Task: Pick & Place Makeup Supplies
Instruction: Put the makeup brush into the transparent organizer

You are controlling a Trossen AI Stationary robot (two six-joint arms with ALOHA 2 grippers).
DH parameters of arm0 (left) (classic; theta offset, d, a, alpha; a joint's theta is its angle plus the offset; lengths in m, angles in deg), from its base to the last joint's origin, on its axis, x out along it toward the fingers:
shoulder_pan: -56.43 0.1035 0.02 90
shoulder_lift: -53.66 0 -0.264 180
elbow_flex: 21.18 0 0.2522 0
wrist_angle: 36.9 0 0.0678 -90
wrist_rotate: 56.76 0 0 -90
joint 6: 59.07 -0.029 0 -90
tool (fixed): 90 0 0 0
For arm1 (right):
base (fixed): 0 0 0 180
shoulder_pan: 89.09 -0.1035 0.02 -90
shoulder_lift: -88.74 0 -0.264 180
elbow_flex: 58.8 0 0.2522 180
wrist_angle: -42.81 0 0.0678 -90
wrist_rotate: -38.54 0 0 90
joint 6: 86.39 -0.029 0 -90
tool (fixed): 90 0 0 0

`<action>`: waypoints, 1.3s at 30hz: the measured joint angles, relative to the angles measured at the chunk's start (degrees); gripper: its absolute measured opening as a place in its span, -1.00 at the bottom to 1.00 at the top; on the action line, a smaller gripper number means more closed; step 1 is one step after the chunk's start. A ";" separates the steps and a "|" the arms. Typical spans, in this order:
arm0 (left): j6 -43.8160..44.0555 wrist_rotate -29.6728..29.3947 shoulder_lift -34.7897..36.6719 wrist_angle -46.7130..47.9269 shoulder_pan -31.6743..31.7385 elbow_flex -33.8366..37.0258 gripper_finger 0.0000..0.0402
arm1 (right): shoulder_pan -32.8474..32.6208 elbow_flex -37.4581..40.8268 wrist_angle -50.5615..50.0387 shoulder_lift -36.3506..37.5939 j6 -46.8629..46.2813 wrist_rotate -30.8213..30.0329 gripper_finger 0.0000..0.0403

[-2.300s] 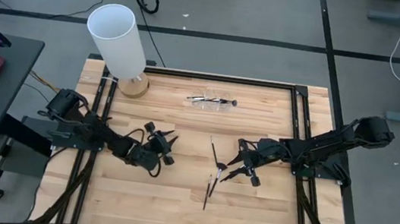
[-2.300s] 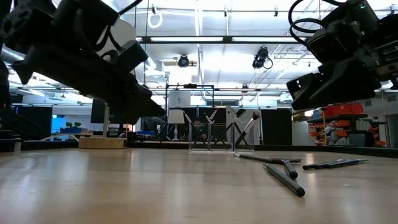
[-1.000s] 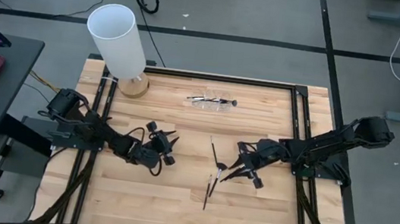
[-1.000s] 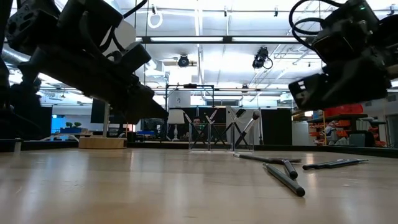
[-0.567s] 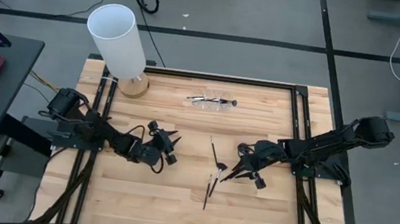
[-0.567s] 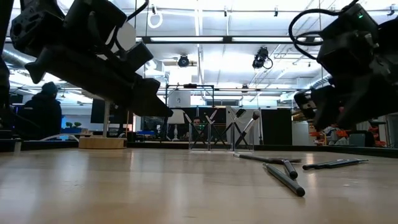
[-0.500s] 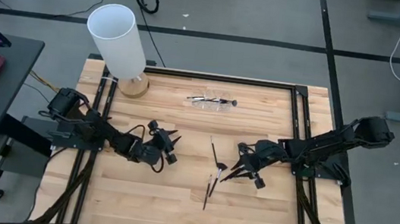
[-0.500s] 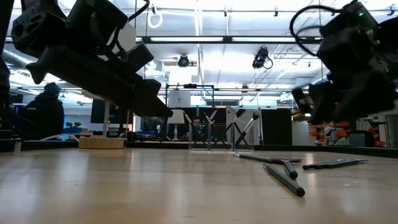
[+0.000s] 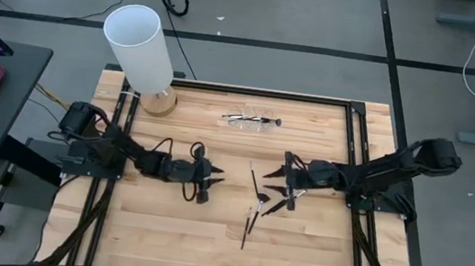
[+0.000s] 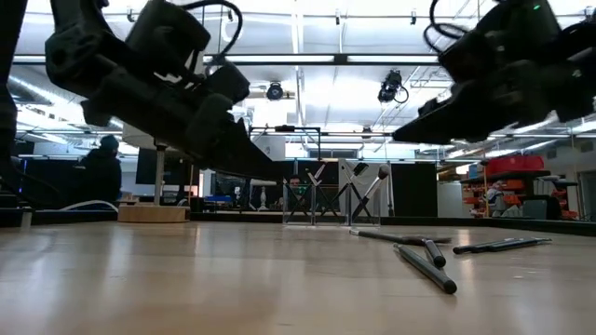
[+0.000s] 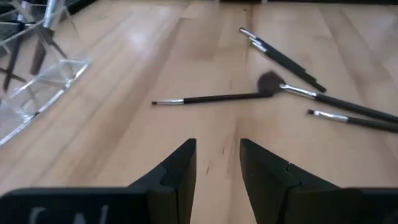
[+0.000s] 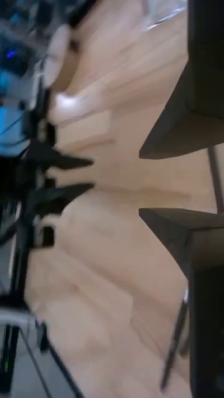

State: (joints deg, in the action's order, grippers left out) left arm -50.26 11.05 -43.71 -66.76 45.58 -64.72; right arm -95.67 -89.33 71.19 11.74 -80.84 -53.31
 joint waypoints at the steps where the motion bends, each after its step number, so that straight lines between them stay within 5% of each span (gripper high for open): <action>1: -0.03 0.42 0.01 -0.27 0.48 0.00 -0.37 | 0.54 -0.26 0.32 -1.21 -1.52 -0.71 -0.30; 9: 0.67 0.33 0.00 -0.74 1.45 0.00 -0.37 | 3.04 -8.81 -1.19 -15.11 -13.05 -5.98 -0.30; 19: 1.03 0.39 0.01 -0.44 1.38 0.00 -0.37 | 3.00 -24.26 -32.48 -21.15 -22.18 -14.59 -0.30; 31: 1.06 0.39 0.01 -0.22 1.38 0.00 -0.37 | 2.38 -24.59 -34.59 -21.21 -32.82 -18.24 -0.30; 39: 1.11 0.33 0.01 -0.32 1.38 0.00 -0.37 | 2.71 -24.73 -30.02 -28.54 -31.85 -19.09 -0.30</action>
State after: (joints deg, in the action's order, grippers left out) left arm -49.15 11.38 -43.70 -67.08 46.96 -64.72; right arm -92.96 -114.06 41.17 -16.80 -112.69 -72.41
